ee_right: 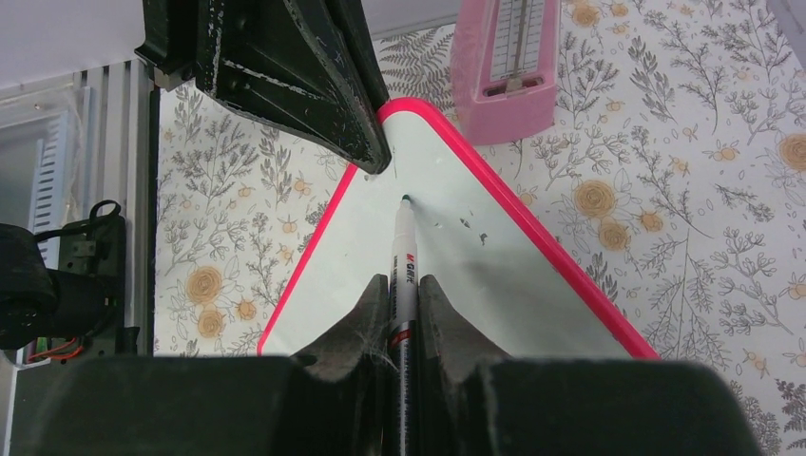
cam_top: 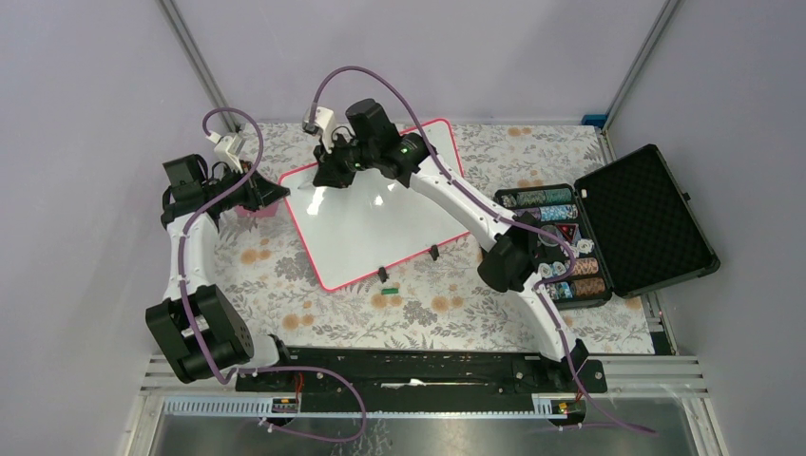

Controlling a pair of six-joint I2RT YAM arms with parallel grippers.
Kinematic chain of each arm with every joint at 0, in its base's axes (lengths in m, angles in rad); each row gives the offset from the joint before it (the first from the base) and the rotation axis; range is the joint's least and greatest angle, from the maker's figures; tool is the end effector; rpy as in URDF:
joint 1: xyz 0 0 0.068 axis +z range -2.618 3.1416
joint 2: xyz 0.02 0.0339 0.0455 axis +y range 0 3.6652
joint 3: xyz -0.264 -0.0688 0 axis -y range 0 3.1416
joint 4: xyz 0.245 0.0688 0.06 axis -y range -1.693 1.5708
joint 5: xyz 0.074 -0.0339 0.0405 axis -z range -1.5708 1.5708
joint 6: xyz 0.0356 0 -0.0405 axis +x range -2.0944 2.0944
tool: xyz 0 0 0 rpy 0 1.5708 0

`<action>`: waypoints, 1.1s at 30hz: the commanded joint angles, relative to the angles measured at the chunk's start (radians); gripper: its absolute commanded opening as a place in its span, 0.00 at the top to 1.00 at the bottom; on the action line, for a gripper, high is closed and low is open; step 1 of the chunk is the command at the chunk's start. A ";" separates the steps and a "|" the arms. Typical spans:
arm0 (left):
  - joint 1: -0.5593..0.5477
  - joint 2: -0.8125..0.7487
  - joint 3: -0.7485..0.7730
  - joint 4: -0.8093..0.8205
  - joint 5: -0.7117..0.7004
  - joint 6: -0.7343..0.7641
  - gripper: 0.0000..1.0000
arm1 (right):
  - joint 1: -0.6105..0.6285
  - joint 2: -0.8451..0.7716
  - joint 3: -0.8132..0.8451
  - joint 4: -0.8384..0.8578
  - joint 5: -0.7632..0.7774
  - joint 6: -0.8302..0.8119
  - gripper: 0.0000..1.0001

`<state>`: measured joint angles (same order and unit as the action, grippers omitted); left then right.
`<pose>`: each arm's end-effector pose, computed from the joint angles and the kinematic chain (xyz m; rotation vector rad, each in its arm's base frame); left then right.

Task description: Write a sentence on the whiteboard

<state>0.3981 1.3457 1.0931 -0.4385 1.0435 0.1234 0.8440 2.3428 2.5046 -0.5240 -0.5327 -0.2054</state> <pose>0.2738 0.0818 0.3091 0.2516 1.9728 -0.8334 0.3414 0.4112 0.3643 -1.3019 1.5120 0.9329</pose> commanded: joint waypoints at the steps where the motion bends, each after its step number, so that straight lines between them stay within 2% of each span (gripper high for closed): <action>1: -0.030 0.004 0.008 -0.025 -0.006 0.088 1.00 | 0.012 0.004 0.053 0.025 0.026 -0.026 1.00; 33: -0.032 0.004 0.010 -0.024 -0.014 0.092 1.00 | 0.036 -0.072 -0.163 0.008 0.007 -0.060 1.00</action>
<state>0.3954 1.3464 1.0935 -0.4381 1.0286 0.1287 0.8848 2.3264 2.3585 -0.5251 -0.5743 -0.2325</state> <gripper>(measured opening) 0.103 0.161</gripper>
